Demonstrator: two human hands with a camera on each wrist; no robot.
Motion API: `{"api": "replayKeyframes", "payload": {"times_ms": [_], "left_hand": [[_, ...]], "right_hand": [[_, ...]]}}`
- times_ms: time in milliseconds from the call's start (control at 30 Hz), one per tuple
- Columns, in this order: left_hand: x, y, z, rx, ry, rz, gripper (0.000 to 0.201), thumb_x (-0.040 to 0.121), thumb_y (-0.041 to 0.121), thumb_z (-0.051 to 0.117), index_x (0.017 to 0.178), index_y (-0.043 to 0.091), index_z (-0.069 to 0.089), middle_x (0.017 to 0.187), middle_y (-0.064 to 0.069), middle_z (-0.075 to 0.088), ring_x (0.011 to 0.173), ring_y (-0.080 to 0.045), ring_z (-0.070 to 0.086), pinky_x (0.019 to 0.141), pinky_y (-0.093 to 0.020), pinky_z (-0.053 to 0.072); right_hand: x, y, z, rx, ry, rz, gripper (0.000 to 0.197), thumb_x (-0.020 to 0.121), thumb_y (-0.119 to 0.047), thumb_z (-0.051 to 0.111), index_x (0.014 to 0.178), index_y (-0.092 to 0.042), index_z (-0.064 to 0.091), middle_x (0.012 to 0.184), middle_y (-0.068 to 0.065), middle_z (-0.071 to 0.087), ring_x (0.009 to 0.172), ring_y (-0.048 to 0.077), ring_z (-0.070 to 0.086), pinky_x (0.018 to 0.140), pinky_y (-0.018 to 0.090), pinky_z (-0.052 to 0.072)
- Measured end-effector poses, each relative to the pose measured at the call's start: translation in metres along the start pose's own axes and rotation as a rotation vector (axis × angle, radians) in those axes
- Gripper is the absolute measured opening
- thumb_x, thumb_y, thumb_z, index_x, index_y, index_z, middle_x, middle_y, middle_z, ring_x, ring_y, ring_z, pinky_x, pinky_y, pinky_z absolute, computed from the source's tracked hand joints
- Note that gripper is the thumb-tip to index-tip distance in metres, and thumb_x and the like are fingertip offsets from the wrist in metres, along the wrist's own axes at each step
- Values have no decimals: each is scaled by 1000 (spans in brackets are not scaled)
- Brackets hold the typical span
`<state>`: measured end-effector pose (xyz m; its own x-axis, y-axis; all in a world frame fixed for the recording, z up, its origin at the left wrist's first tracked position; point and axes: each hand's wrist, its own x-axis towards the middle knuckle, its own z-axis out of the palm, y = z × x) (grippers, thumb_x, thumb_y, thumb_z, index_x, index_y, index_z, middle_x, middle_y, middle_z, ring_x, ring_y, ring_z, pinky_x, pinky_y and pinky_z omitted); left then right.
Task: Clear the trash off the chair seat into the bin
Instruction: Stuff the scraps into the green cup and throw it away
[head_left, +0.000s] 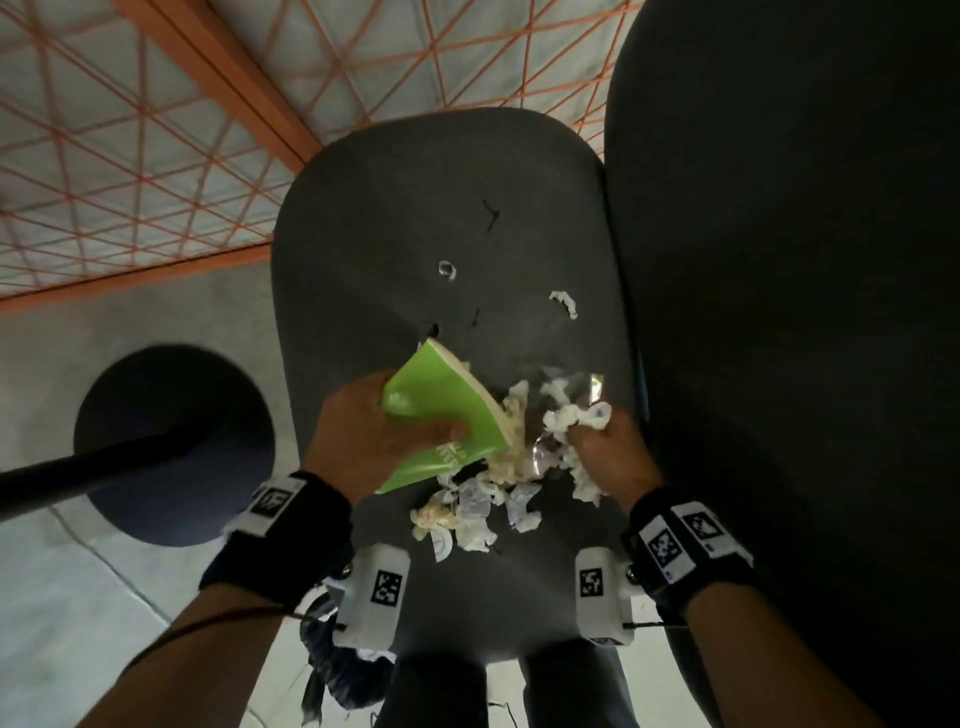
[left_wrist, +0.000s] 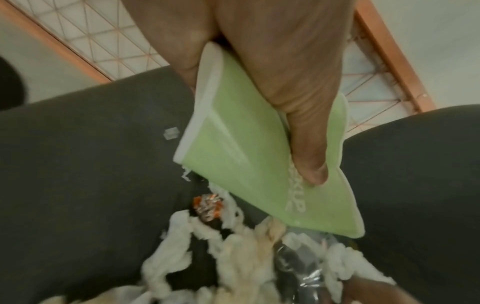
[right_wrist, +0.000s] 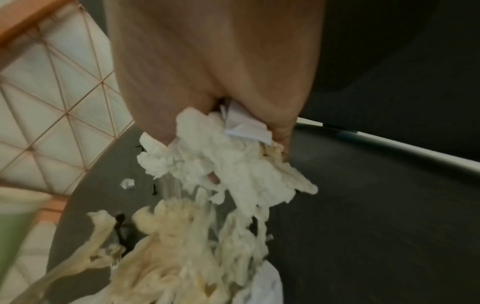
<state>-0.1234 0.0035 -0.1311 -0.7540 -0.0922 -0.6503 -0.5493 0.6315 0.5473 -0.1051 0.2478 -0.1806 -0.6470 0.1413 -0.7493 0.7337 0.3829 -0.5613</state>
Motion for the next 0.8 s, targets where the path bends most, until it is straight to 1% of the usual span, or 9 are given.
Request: {"api": "replayKeyframes", "payload": {"times_ms": [67,133,167,233,300,433,567,667,800], "left_hand": [[-3,-9,2,15,11,-14,59,55,44,90,103,21,64,84,16,63,80,-6,61,64,-15,42],[9,-11,4,97,7,11,66,58,41,89,112,20,56,91,9,61,84,-13,55,68,-24,41],[20,-11,6,127,-5,30,73,60,40,89,119,20,51,99,5,61,88,-16,55,73,-25,40],[48,-12,11,183,-52,69,91,59,37,90,133,24,39,122,-3,60,103,-26,58,83,-30,44],[72,-14,18,256,-115,67,109,55,37,92,141,30,26,138,-6,52,119,-33,55,95,-37,44],[91,-20,33,310,-135,28,114,51,42,92,142,26,25,141,-8,48,124,-33,51,99,-40,44],[80,-30,38,306,-118,-36,95,56,51,87,131,11,45,134,-10,52,123,-31,50,98,-38,42],[59,-46,46,142,-118,-63,82,57,61,81,119,13,56,121,-7,58,113,-28,56,93,-40,47],[21,-60,71,-94,7,-137,67,69,37,85,124,15,53,117,-5,41,114,-27,52,100,-34,45]], "right_hand": [[-3,9,7,-33,-52,-26,21,86,-1,54,101,-15,59,85,-4,61,80,14,59,67,22,45],[-5,17,19,-112,-94,-43,33,83,-5,57,111,-21,53,92,-5,60,87,20,60,73,30,48],[-6,22,25,-177,-96,-62,41,81,-8,61,117,-23,51,104,-1,59,95,23,59,80,35,50],[-7,28,39,-337,-101,-87,61,78,-17,67,134,-26,43,135,5,43,120,27,48,100,42,44],[-11,31,50,-467,-90,-80,78,75,-31,73,142,-30,33,148,6,25,131,32,33,108,44,35],[-13,40,69,-559,24,-85,85,69,-42,78,140,-28,35,145,9,30,129,34,31,104,43,36],[-6,48,77,-410,35,-61,74,68,-30,81,133,-21,48,143,11,35,129,33,37,104,47,42],[1,47,78,-289,57,-65,68,65,-15,78,128,-17,53,135,12,46,122,33,47,103,47,43],[7,42,78,-72,2,-73,69,60,-10,70,123,-29,50,120,7,59,105,26,61,91,44,54]]}}
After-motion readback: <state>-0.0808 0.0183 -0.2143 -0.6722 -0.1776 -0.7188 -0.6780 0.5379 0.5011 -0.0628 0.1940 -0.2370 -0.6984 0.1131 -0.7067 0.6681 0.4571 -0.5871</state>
